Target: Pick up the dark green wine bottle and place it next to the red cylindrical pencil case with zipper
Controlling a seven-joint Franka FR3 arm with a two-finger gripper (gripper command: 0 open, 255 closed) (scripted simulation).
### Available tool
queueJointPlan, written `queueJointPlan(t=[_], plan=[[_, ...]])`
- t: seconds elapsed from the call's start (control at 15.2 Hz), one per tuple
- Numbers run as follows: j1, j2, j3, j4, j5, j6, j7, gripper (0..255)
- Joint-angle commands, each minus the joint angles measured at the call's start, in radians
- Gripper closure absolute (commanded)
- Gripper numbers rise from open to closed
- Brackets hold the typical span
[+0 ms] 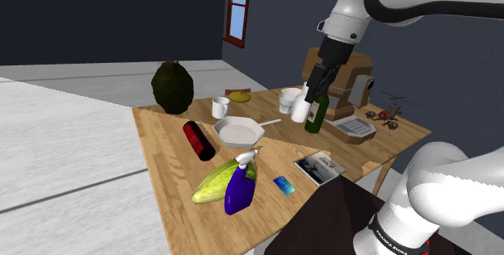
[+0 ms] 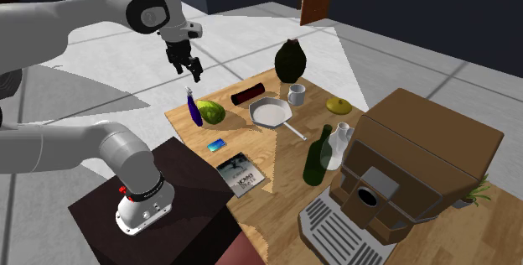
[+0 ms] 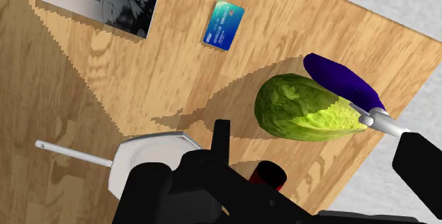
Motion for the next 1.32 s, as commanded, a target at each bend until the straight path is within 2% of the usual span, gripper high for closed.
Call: queueJointPlan(t=[0.0, 0.59, 1.25], plan=[[0.000, 0.000, 0.000, 0.000, 0.000, 0.000, 0.000, 0], [-0.074, 0.115, -0.182, 0.026, -0.130, 0.072, -0.223, 0], [-0.123, 0.343, -0.374, 0.167, -0.209, 0.161, -0.463, 0]])
